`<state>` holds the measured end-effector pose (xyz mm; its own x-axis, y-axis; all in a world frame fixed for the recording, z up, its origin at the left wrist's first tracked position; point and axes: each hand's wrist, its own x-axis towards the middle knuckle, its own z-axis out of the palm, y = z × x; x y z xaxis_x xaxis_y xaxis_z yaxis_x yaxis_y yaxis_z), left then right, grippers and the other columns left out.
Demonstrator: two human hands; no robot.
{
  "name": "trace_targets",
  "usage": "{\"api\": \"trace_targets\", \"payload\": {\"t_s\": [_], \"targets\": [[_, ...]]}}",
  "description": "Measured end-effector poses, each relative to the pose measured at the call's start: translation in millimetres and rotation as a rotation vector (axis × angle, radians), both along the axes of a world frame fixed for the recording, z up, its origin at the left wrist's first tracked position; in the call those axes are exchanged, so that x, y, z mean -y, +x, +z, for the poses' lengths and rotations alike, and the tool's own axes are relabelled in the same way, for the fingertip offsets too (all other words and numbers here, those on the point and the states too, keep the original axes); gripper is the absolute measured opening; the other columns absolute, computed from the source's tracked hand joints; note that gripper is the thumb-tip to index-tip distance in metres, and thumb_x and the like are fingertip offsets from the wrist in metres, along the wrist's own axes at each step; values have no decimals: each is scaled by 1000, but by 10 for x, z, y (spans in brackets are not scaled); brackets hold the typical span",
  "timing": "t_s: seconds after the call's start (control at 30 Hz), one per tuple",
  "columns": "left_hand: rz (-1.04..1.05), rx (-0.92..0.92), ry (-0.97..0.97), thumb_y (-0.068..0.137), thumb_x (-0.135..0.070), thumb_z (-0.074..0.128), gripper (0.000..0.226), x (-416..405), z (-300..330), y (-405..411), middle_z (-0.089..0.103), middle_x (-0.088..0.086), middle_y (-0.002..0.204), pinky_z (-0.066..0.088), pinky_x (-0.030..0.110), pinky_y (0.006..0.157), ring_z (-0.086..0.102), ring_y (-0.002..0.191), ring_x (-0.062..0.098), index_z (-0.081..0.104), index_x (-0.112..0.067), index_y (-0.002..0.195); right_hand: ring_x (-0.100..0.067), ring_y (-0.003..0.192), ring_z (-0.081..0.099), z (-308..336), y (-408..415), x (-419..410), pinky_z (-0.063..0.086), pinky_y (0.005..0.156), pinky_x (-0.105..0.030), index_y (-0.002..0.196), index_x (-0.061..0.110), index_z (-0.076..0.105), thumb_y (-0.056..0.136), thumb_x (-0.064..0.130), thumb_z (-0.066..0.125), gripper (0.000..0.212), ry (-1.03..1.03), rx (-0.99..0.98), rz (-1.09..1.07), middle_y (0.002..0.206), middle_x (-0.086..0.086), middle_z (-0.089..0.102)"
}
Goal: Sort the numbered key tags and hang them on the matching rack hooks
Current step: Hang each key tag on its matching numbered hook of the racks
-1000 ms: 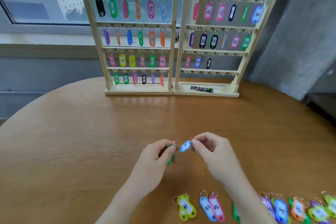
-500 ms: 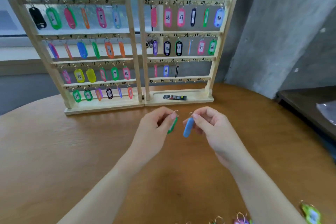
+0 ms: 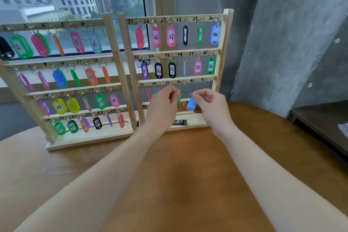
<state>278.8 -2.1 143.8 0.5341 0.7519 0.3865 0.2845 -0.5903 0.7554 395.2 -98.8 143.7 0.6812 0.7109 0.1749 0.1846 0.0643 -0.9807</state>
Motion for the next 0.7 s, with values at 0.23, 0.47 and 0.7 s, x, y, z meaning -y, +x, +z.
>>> {"api": "trace_targets", "payload": {"t_s": [0.23,0.47,0.7], "targets": [[64,-25,95,105,-28,50,24,-186,110,145,54,-12,64,32,17,54,50,60,-5,58,-26,82,-8,73,70,136,231,-430,55,62,-17,95,14,70,99,17,65,7,73,-163,-40,90,-2,74],[96,-77,80,106,-32,47,28,-276,182,200,50,-11,59,26,24,51,45,52,4,58,-26,82,-12,84,71,-25,272,-616,59,75,-27,89,17,70,98,19,67,10,15,-43,-116,89,0,73],[105,-126,75,105,-29,48,37,-260,207,327,52,-7,57,31,30,51,42,51,10,55,-27,69,-6,68,69,-102,274,-616,49,54,-9,96,5,71,99,17,64,14,7,42,-151,88,-6,72]]}}
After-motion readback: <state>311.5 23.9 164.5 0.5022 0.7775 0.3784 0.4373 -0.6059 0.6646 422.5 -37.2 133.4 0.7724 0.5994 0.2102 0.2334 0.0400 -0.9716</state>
